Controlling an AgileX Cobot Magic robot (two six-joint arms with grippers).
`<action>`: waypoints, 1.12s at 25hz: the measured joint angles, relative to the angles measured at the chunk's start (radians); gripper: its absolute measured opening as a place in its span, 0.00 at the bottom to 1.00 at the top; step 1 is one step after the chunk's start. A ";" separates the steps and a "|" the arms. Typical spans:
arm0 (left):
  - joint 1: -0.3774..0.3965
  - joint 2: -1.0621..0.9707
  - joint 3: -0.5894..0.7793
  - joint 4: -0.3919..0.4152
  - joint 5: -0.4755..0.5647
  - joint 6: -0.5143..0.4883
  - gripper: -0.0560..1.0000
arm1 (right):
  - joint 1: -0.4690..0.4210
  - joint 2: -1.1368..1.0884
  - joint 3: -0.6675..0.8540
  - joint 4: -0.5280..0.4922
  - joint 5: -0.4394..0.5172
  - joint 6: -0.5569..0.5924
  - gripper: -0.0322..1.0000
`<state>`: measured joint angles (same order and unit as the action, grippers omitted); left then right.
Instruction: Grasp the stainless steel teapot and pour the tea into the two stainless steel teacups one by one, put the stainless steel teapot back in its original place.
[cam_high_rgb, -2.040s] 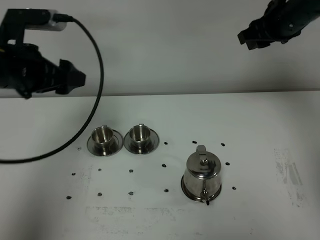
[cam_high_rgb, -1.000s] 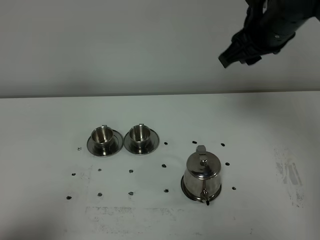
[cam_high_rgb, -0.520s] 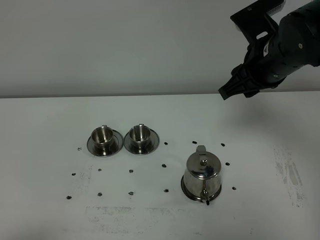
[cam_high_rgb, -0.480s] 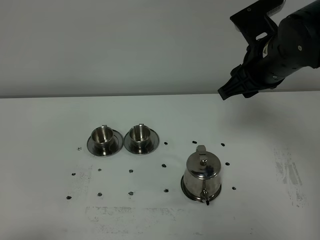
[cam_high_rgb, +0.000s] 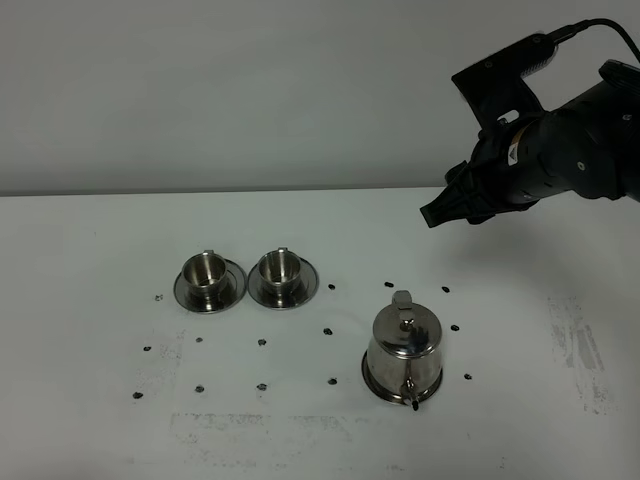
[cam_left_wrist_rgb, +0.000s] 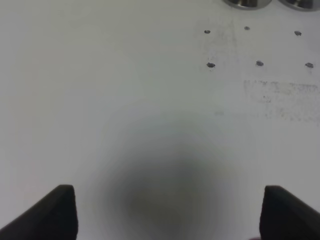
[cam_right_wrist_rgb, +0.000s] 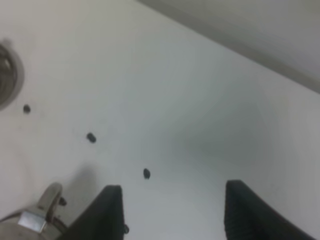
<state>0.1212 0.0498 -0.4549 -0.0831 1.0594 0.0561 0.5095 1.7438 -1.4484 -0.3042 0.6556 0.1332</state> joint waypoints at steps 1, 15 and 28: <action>0.000 -0.013 0.000 0.000 0.000 0.000 0.74 | 0.000 0.001 0.003 -0.007 -0.008 0.004 0.45; 0.000 -0.053 0.000 0.001 0.008 0.000 0.74 | 0.000 0.090 -0.014 -0.052 -0.092 0.017 0.45; 0.000 -0.053 0.000 0.001 0.008 0.000 0.74 | -0.003 0.285 -0.305 0.026 0.202 -0.055 0.45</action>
<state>0.1212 -0.0036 -0.4549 -0.0824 1.0670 0.0561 0.5064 2.0285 -1.7530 -0.2784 0.8580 0.0784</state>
